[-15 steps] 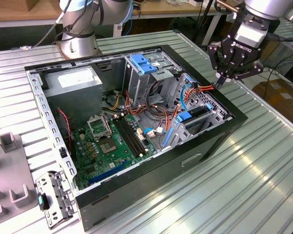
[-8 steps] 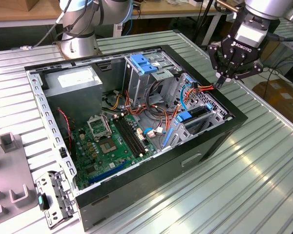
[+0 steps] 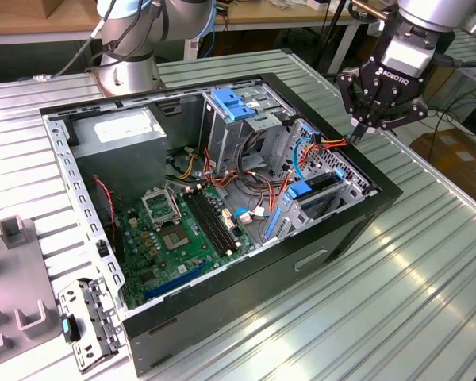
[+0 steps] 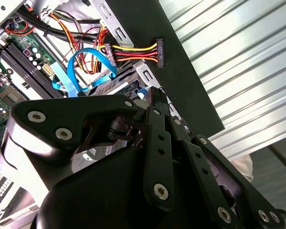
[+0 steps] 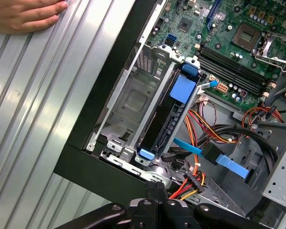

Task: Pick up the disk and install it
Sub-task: 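Insert the first disk wire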

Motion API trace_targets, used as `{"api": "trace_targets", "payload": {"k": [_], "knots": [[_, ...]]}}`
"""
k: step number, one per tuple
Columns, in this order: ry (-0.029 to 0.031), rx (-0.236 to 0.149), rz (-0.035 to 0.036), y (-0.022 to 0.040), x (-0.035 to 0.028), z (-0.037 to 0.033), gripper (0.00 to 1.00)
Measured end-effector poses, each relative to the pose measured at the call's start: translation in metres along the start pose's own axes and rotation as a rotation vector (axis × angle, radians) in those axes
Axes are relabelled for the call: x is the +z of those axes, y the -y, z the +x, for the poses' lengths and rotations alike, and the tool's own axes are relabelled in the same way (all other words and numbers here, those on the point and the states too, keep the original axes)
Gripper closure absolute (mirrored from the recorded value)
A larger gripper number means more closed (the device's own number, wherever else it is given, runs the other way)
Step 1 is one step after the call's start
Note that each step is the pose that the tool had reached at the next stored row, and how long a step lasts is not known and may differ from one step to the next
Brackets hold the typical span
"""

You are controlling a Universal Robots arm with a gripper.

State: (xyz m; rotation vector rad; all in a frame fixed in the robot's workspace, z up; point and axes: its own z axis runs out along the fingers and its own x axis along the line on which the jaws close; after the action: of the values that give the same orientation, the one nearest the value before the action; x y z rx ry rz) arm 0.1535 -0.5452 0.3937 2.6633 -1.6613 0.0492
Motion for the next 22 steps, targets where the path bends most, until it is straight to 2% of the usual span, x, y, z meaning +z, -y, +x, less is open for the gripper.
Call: {"api": "trace_targets", "payload": {"k": [2, 6, 12, 18, 19, 20, 22], "knots": [[0.0, 0.0, 0.0, 0.0001, 0.0, 0.0, 0.89], [0.0003, -0.022, 0.0006, 0.0062, 0.0, -0.004, 0.89], [0.0018, -0.125, 0.0035, 0.0067, 0.0001, -0.004, 0.89], [0.0018, -0.127, 0.0035, 0.0067, 0.0001, -0.004, 0.89], [0.0018, -0.127, 0.0036, 0.0067, 0.0001, -0.004, 0.89], [0.0018, -0.127, 0.0036, 0.0067, 0.0001, -0.004, 0.83], [0.0018, -0.127, 0.0036, 0.0067, 0.0001, -0.004, 0.83]]}}
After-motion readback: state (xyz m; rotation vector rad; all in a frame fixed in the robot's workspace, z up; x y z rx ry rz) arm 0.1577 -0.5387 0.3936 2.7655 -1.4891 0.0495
